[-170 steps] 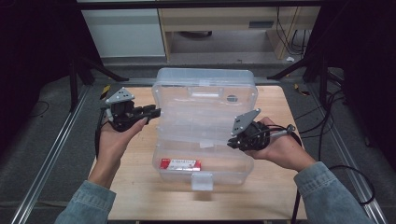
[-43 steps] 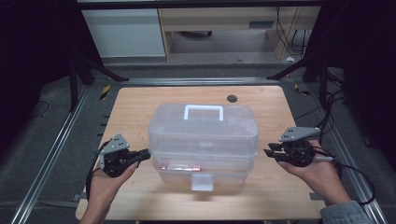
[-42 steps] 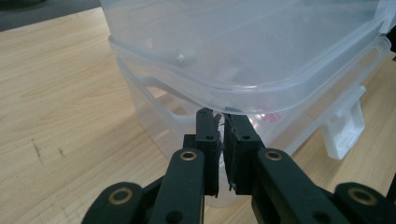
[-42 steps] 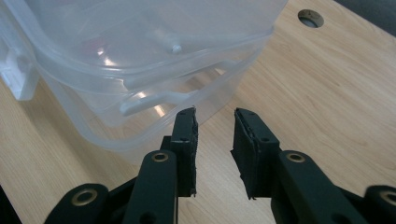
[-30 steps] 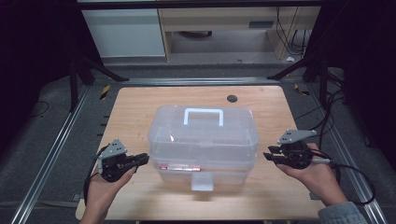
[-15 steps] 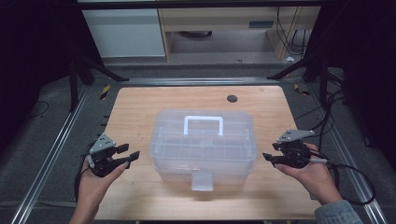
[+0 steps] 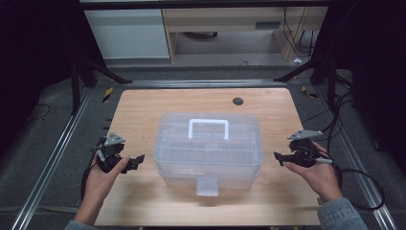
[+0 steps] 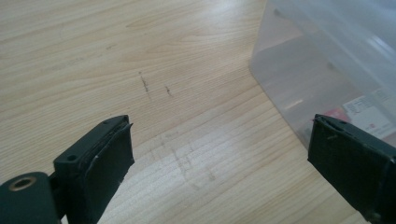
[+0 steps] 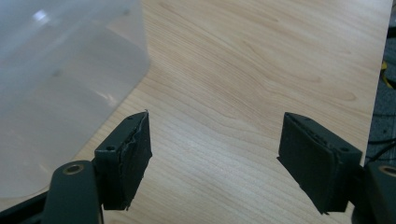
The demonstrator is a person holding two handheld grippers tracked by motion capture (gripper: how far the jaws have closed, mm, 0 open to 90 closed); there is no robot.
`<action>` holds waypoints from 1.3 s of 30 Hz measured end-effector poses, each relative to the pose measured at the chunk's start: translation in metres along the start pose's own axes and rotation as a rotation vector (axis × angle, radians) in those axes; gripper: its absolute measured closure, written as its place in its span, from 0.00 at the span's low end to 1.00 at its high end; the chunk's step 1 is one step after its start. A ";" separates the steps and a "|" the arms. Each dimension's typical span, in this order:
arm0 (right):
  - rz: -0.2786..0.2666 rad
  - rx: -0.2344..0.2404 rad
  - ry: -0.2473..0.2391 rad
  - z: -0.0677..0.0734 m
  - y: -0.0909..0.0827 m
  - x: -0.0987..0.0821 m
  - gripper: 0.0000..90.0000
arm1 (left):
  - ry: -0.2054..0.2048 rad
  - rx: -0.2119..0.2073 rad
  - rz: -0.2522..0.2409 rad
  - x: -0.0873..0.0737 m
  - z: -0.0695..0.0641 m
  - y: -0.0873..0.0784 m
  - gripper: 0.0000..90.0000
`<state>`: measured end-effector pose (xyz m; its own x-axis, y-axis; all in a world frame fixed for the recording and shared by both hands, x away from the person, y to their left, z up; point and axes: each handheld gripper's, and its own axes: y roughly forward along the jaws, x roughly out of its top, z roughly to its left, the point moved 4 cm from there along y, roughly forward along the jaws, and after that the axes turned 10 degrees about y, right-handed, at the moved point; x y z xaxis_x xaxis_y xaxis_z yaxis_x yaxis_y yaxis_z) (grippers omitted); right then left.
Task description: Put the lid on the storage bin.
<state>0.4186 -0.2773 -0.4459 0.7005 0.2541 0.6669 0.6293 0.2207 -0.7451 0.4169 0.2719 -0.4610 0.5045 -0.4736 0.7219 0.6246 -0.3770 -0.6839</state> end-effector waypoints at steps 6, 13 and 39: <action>0.013 -0.007 0.004 -0.007 0.021 0.001 0.37 | 0.011 -0.019 0.023 -0.004 0.008 0.020 0.06; 0.048 -0.014 0.023 -0.016 0.047 0.003 0.39 | 0.015 0.000 0.073 -0.010 0.019 0.046 0.06; -0.061 -0.072 0.223 -0.047 0.105 0.018 0.11 | -0.042 0.064 0.091 -0.009 0.042 0.111 0.06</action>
<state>0.5132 -0.2932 -0.5120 0.7127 0.0260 0.7010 0.6894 0.1590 -0.7067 0.5071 0.2680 -0.5392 0.5841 -0.4696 0.6621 0.6115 -0.2819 -0.7393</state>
